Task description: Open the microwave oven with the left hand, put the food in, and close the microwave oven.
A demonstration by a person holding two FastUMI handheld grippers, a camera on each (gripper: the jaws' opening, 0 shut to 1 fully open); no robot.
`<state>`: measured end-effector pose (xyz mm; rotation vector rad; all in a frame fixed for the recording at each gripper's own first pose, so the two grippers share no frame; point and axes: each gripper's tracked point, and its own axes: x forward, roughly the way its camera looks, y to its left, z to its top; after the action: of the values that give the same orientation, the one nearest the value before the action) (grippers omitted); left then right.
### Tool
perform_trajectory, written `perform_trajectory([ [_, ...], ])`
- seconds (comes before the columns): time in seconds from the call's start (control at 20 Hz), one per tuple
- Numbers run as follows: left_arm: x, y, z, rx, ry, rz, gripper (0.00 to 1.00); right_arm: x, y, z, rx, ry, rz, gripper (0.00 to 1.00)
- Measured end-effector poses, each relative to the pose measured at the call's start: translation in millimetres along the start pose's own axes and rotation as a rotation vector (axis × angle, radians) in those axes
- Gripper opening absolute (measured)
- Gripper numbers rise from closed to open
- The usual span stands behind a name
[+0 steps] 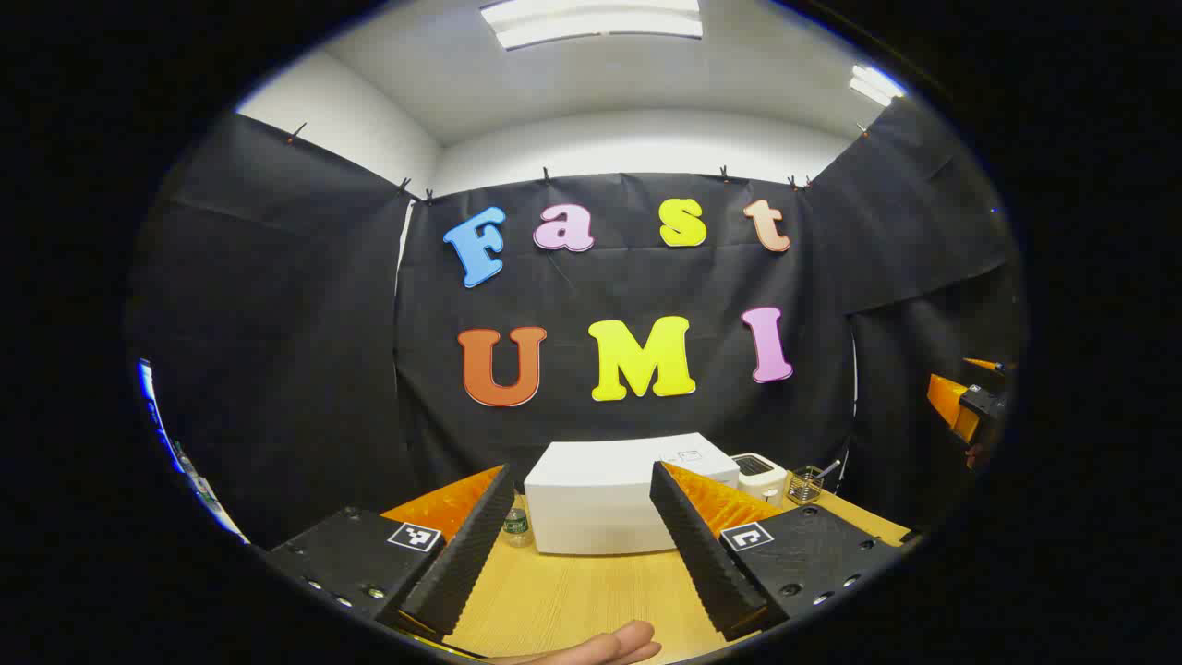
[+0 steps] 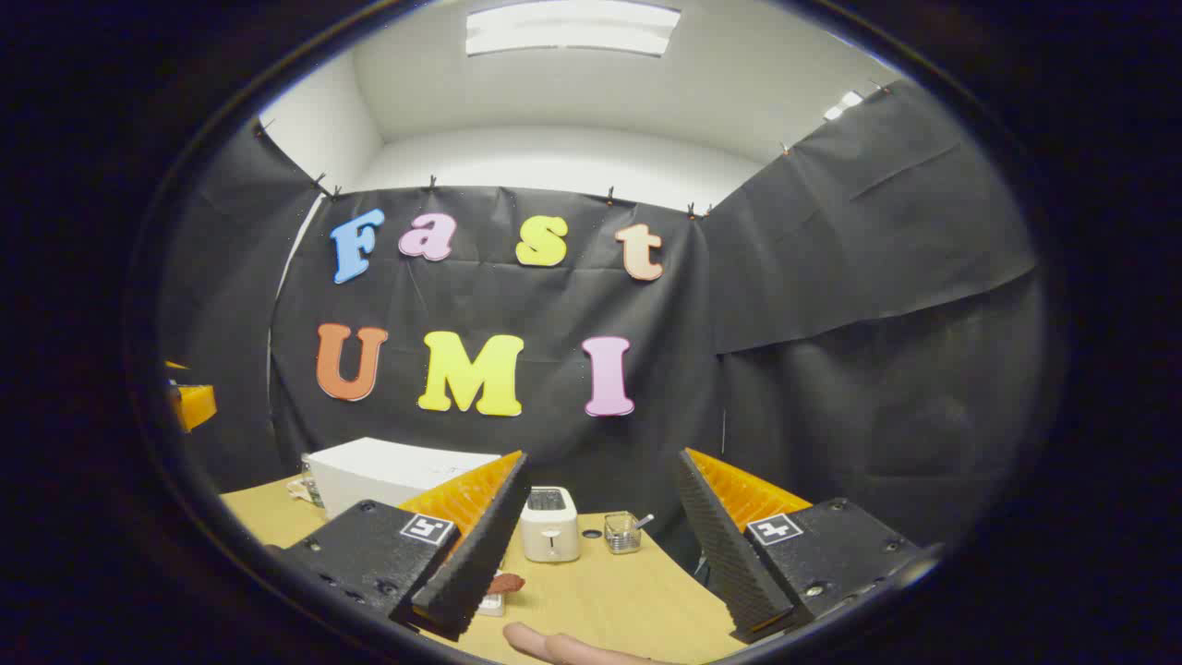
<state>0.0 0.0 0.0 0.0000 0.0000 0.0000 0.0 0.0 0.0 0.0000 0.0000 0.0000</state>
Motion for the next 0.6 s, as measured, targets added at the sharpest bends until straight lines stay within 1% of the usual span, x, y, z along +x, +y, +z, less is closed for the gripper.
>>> perform_trajectory([
  [0.05,-0.1,-3.5,-0.8,0.002,0.005,-0.009,0.94,1.2,-0.3,-0.8,0.000,0.005,0.004,1.00],
  [0.15,-3.6,-9.3,-2.3,0.002,0.014,-0.026,0.95,6.0,-2.4,-2.1,0.000,0.008,0.011,1.00],
  [0.4,-6.3,-15.2,-4.4,0.008,0.007,-0.031,0.95,13.4,-11.3,-14.3,0.017,0.031,0.007,1.00],
  [0.6,-5.1,-19.0,-8.8,0.004,0.015,-0.041,0.95,16.3,-11.7,-12.8,0.019,0.017,0.024,1.00],
])
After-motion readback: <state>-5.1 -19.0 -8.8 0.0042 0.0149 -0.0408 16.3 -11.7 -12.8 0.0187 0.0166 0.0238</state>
